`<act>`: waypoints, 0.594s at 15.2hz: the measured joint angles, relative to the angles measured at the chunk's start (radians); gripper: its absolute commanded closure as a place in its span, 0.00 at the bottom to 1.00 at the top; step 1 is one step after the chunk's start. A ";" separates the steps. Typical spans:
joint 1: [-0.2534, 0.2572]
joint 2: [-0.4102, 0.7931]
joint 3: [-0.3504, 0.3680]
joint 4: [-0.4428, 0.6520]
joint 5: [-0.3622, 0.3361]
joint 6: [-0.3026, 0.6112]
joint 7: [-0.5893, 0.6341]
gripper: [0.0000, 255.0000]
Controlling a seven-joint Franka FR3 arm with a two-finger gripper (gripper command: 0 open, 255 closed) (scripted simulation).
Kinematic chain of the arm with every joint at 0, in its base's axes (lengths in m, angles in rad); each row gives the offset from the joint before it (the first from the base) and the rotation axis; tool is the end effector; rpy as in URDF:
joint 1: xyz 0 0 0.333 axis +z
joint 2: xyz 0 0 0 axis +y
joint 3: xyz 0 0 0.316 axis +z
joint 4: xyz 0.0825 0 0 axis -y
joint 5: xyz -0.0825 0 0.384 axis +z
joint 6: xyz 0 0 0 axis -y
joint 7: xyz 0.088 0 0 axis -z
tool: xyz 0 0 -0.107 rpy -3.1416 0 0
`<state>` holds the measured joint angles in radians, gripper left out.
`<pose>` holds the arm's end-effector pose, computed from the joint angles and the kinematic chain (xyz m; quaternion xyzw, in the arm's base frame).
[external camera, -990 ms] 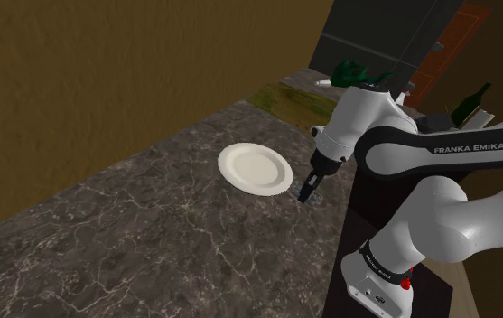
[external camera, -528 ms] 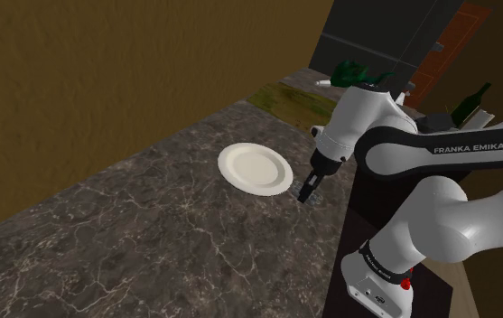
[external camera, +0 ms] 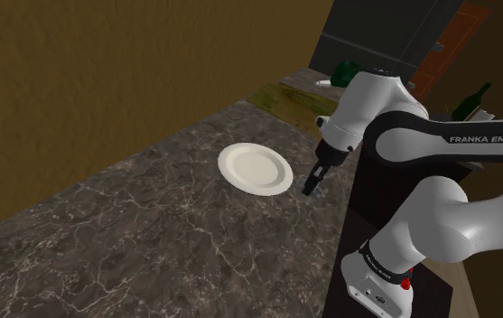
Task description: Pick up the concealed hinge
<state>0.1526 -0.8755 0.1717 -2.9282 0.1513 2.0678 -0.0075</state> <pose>0.2655 0.0869 0.3853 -0.9950 -0.0997 -0.0061 0.0017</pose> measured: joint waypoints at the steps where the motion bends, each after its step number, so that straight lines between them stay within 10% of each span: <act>1: -0.001 0.001 0.000 0.012 -0.001 -0.010 0.002 1.00; 9: -0.005 -0.040 -0.012 0.098 -0.014 -0.138 0.006 1.00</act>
